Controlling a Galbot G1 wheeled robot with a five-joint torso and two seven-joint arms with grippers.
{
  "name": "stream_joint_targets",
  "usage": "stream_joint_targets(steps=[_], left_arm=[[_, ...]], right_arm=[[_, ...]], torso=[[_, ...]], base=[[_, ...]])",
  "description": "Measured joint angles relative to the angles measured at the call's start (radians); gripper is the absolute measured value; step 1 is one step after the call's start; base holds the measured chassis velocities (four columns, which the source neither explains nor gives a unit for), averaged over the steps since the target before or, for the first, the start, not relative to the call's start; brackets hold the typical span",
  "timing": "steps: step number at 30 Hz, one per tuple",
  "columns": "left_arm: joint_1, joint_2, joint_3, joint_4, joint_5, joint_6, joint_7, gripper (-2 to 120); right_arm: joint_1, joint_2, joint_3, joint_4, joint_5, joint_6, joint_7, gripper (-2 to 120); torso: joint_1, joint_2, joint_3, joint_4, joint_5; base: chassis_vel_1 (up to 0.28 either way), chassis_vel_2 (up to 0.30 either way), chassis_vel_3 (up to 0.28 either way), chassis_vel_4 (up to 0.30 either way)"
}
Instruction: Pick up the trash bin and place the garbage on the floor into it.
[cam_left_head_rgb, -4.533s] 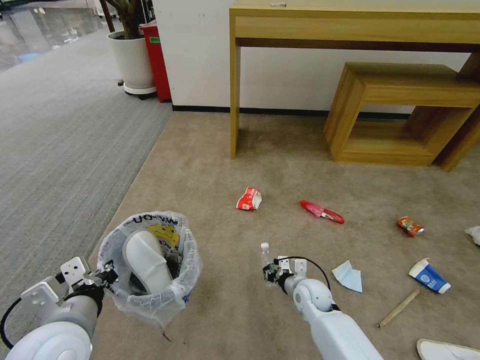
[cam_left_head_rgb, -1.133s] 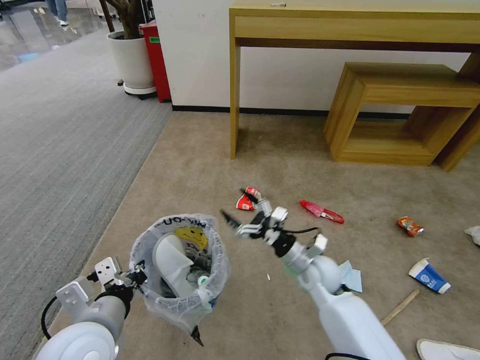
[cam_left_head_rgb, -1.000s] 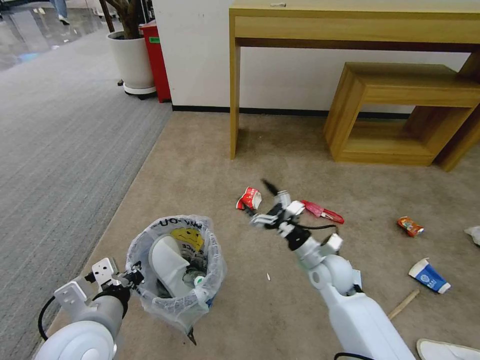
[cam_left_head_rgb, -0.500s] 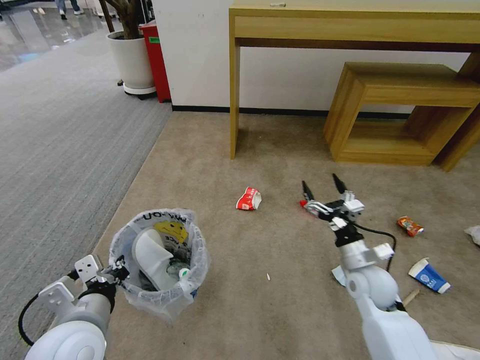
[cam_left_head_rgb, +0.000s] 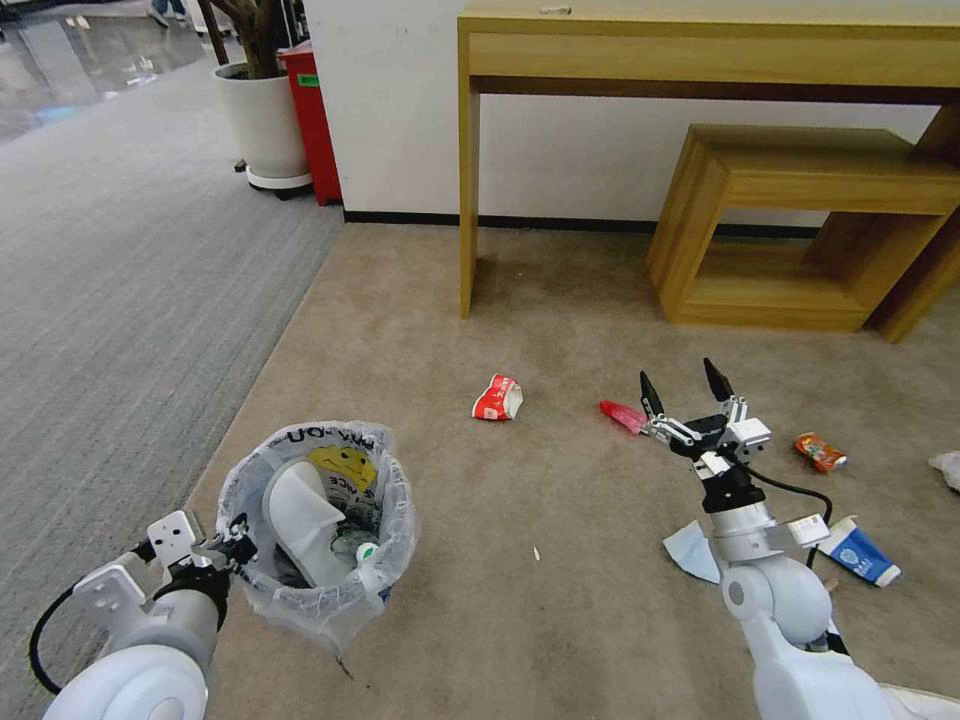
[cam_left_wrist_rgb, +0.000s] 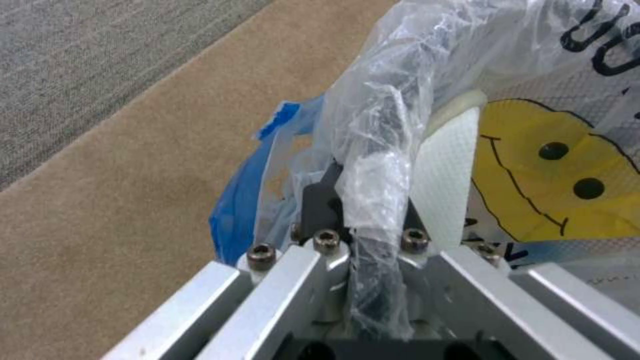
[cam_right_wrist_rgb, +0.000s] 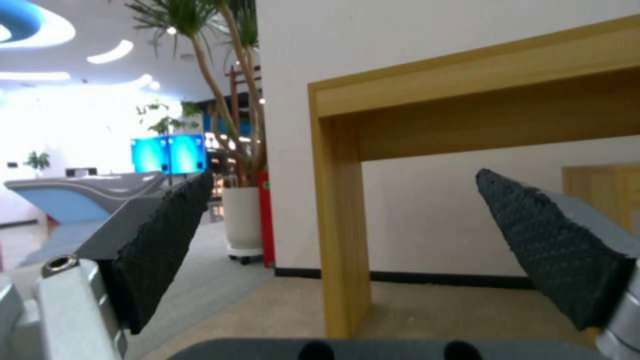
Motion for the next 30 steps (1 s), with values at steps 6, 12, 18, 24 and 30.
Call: stream_joint_targets(steps=[6,12,18,24,30], left_arm=[[0.014,-0.003,0.001,-0.009,0.000,0.002,0.005,1],[0.018,-0.009,0.009,-0.016,0.002,0.004,0.005,1],[0.018,-0.012,0.013,-0.016,0.007,0.004,0.008,1],[0.021,-0.012,0.009,-0.017,0.006,0.004,0.010,1],[0.023,-0.011,0.001,-0.021,0.003,0.003,0.012,1]], right_arm=[[0.002,0.003,-0.008,0.001,0.009,-0.002,-0.007,100],[0.002,-0.001,-0.003,0.001,-0.001,-0.002,0.014,100],[-0.004,-0.020,-0.001,-0.001,-0.037,-0.009,0.077,100],[-0.019,-0.078,-0.003,0.002,-0.090,-0.086,0.191,100],[-0.057,-0.255,0.039,-0.021,-0.172,-0.275,0.242,100]], torso=[[0.000,0.000,0.000,0.0000,-0.0001],[0.000,0.000,0.000,-0.0001,-0.0003],[0.000,0.000,0.001,0.0001,0.0002],[0.000,0.000,0.000,-0.0001,0.0002],[0.000,0.000,0.000,-0.0003,-0.0003]], base=[[-0.018,0.018,0.026,-0.017],[-0.147,0.140,0.133,-0.167],[-0.218,0.223,0.246,-0.208],[-0.055,0.063,0.042,-0.063],[0.028,-0.033,-0.031,0.041]])
